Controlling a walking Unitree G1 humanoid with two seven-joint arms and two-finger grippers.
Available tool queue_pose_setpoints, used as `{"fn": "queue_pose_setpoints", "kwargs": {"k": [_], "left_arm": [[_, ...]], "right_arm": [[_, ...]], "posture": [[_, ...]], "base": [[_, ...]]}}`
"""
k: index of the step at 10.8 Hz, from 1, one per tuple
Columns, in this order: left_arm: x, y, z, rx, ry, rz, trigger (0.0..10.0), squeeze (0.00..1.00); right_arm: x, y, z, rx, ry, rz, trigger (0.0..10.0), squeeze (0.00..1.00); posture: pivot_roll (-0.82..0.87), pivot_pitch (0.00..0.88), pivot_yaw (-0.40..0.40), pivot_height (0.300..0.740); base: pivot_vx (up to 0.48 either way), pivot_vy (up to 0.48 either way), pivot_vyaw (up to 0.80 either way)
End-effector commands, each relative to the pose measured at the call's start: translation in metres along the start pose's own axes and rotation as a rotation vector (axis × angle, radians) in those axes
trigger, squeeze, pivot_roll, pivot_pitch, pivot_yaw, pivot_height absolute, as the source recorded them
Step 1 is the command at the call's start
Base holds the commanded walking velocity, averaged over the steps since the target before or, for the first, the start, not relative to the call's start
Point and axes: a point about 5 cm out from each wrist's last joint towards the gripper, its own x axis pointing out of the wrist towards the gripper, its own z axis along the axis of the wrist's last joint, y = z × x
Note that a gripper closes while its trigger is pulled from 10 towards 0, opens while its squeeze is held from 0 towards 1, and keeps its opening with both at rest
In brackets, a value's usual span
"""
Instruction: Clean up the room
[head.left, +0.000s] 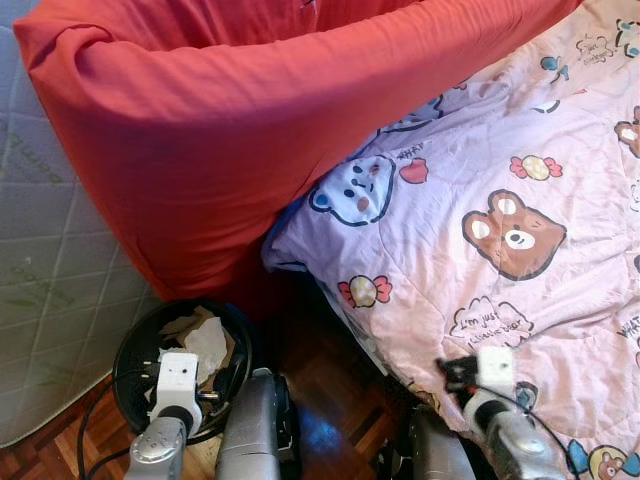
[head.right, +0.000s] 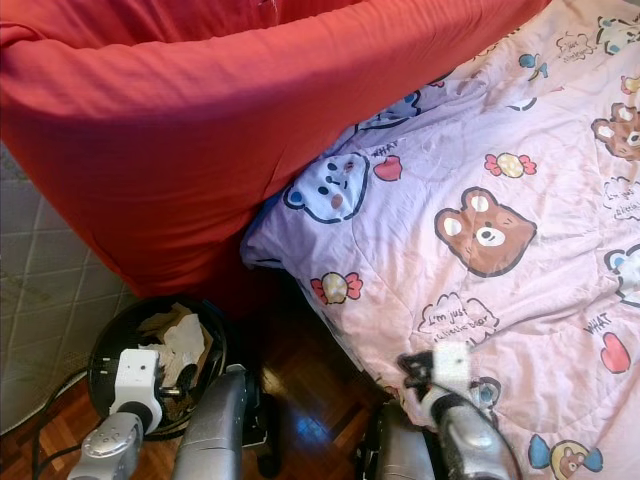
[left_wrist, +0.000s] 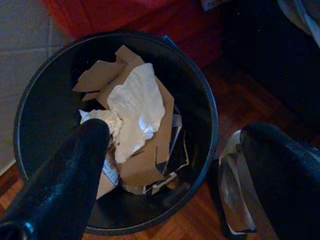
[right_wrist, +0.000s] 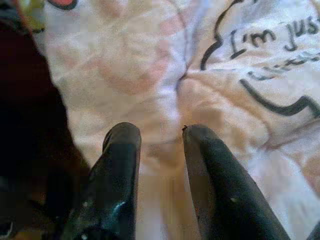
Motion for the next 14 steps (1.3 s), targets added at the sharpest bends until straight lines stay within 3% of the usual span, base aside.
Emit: {"fn": "queue_pose_setpoints", "kwargs": {"k": [1, 2, 4, 5, 6, 7, 8, 9, 11, 14], "left_arm": [[-0.007, 0.001, -0.016, 0.003, 0.063, 0.004, 10.0, 0.0], [-0.008, 0.001, -0.017, 0.004, 0.068, 0.002, 10.0, 0.0], [-0.008, 0.001, -0.019, 0.004, 0.08, 0.002, 10.0, 0.0], [-0.008, 0.001, -0.02, 0.004, 0.084, 0.002, 10.0, 0.0], [-0.008, 0.001, -0.02, 0.004, 0.088, 0.002, 10.0, 0.0], [-0.01, 0.001, -0.025, 0.002, 0.117, 0.005, 10.0, 0.0], [-0.013, 0.001, -0.032, -0.009, 0.154, 0.019, 10.0, 0.0], [-0.014, 0.0, -0.035, -0.013, 0.173, 0.023, 10.0, 0.0], [-0.014, -0.004, -0.035, -0.027, 0.172, 0.023, 10.0, 0.0], [-0.016, -0.005, -0.039, -0.028, 0.193, 0.024, 10.0, 0.0]], "right_arm": [[-0.007, -0.005, -0.008, 0.032, 0.0, -0.018, 10.0, 1.0], [-0.008, -0.011, 0.0, 0.093, -0.079, -0.057, 10.0, 1.0], [-0.008, -0.013, 0.014, 0.121, -0.208, -0.122, 10.0, 1.0], [-0.007, -0.015, 0.022, 0.136, -0.265, -0.168, 10.0, 0.82], [-0.005, -0.016, 0.026, 0.172, -0.291, -0.186, 10.0, 0.02], [-0.003, -0.016, 0.017, 0.196, -0.204, -0.221, 10.0, 0.0], [-0.005, -0.012, -0.004, 0.148, -0.063, -0.233, 10.0, 0.0], [-0.006, -0.01, -0.011, 0.138, -0.031, -0.23, 10.0, 0.0], [-0.001, -0.006, 0.001, 0.145, -0.083, -0.233, 10.0, 0.0], [0.004, 0.006, -0.002, 0.133, -0.049, -0.196, 10.0, 0.0]], "posture": [[0.18, 0.255, -0.006, 0.64], [0.18, 0.25, -0.004, 0.64], [0.18, 0.24, 0.002, 0.64], [0.18, 0.237, 0.005, 0.64], [0.18, 0.232, 0.006, 0.64], [0.17, 0.215, 0.003, 0.64], [0.16, 0.192, -0.004, 0.64], [0.17, 0.185, -0.008, 0.64], [0.17, 0.184, -0.015, 0.674], [0.17, 0.168, -0.008, 0.732]], "base": [[0.0, 0.0, 0.0], [0.0, 0.0, 0.0], [0.0, 0.0, 0.0], [0.0, 0.0, 0.0], [0.0, 0.0, 0.0], [0.0, 0.0, 0.0], [0.0, 0.0, 0.0], [0.0, 0.0, 0.0], [0.0, 0.0, 0.0], [0.0, 0.0, 0.0]]}}
